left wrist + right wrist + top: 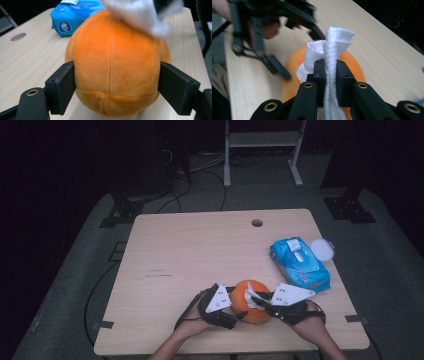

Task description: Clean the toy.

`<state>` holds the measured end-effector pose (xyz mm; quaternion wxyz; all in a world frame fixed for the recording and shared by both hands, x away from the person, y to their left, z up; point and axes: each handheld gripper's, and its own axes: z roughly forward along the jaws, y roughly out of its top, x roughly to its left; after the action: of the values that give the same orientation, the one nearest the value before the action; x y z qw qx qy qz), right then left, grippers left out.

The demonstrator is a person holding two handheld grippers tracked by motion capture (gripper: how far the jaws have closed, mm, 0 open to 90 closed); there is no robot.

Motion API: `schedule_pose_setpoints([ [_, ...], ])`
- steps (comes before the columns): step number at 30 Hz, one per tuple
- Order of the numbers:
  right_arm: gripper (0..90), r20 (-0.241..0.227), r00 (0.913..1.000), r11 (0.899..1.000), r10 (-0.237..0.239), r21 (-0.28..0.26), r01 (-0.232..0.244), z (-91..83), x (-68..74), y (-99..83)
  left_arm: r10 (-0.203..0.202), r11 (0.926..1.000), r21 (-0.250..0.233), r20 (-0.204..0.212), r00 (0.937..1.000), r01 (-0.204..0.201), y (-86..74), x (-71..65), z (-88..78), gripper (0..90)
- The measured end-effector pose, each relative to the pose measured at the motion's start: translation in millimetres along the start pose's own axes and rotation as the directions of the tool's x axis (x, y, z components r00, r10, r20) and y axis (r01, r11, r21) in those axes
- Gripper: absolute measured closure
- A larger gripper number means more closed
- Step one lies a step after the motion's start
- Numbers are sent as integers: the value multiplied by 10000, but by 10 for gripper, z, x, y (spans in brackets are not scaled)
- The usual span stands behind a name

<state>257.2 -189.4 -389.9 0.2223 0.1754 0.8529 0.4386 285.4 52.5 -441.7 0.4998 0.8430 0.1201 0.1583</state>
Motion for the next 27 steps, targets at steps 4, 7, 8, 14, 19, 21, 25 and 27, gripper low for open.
schedule_pose_setpoints([
  [4,794,386,9980,9987,495,81,-499,-64,-108,-114,-1011,9948,151,491,9937,1004,49,47,14,133],
  [7,794,297,9995,9998,132,-154,-128,-18,9,-11,-783,9969,98,292,9965,780,56,4,18,173],
  [8,794,297,9995,9998,132,-154,-128,-18,9,-11,-783,9969,98,292,9965,780,56,4,18,183],
  [14,793,63,9991,9990,-426,100,426,36,39,27,-764,9968,266,354,9964,755,-9,61,-12,213],
  [19,793,398,9990,9992,220,333,-233,-43,-108,-141,-910,9953,382,476,9947,892,-7,101,-27,166],
  [21,794,407,9989,9995,226,218,-235,-31,-68,-113,-796,9965,282,310,9963,788,29,79,-5,122],
  [25,789,-532,9986,9998,-76,-197,65,27,53,-21,-367,9992,156,305,9989,363,16,50,-13,175],
  [27,790,-695,9957,9981,-611,74,618,58,115,13,-138,9995,287,384,9992,127,-8,57,-33,215],
])
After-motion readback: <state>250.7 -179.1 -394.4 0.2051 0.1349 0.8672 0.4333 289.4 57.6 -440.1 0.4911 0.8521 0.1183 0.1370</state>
